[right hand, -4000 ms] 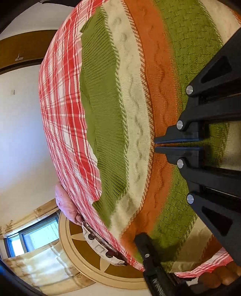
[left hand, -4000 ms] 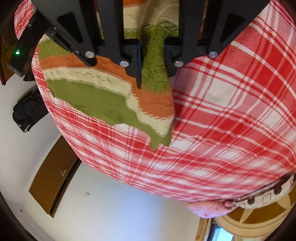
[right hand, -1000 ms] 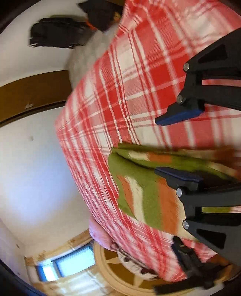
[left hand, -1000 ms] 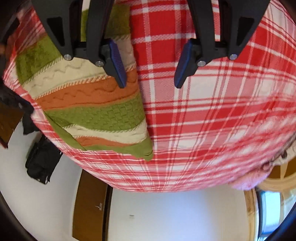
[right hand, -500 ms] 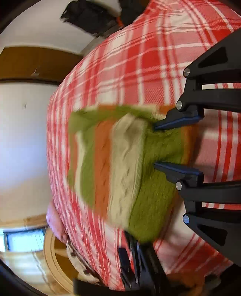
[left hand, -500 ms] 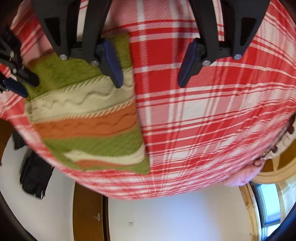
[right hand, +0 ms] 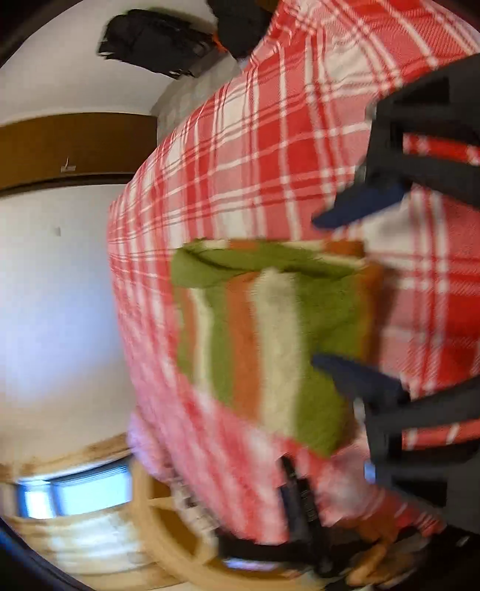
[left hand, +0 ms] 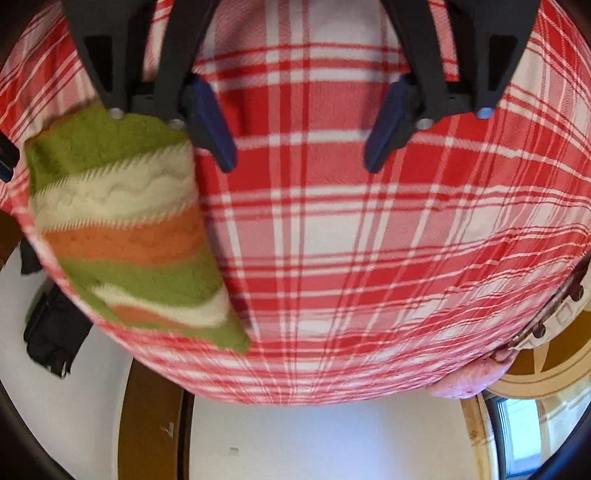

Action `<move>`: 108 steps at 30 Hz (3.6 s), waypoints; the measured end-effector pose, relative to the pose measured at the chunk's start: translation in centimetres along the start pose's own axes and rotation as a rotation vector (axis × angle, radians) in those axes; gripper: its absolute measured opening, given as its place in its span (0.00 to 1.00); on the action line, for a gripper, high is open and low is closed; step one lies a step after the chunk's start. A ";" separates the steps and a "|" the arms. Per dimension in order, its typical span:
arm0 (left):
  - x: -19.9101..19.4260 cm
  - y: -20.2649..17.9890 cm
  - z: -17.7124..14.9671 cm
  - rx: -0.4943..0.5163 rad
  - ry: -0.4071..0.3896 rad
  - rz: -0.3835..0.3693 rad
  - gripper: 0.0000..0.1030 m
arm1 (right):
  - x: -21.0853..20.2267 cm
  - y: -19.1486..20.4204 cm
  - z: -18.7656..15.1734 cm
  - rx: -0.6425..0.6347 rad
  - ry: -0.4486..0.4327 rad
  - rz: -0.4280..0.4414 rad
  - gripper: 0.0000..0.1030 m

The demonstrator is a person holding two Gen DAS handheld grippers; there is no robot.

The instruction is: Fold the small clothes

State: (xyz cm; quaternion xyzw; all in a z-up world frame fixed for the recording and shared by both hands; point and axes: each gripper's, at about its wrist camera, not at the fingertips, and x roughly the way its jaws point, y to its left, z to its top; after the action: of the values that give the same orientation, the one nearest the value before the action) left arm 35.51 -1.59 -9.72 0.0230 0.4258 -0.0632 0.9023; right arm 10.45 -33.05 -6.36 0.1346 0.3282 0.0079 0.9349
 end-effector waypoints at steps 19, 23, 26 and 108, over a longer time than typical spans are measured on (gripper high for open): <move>6.6 -8.2 6.7 0.015 0.127 -0.185 1.00 | 13.0 -6.8 5.1 0.242 0.110 0.108 0.76; 7.7 -8.4 6.6 -0.026 0.151 -0.226 1.00 | 13.4 -6.6 5.1 0.195 0.112 0.116 0.77; 8.3 -8.3 6.5 -0.047 0.166 -0.255 1.00 | 13.5 -6.4 5.2 0.166 0.136 0.159 0.77; -0.5 -30.9 2.4 0.376 -0.057 -0.366 0.34 | -4.9 -13.2 -0.1 0.279 -0.154 -0.158 0.36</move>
State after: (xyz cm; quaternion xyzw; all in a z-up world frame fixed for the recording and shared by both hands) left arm 32.86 -32.38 -7.43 0.1112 0.3779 -0.3039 0.8674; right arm 5.53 -46.23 -6.81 0.2369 0.2631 -0.1215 0.9273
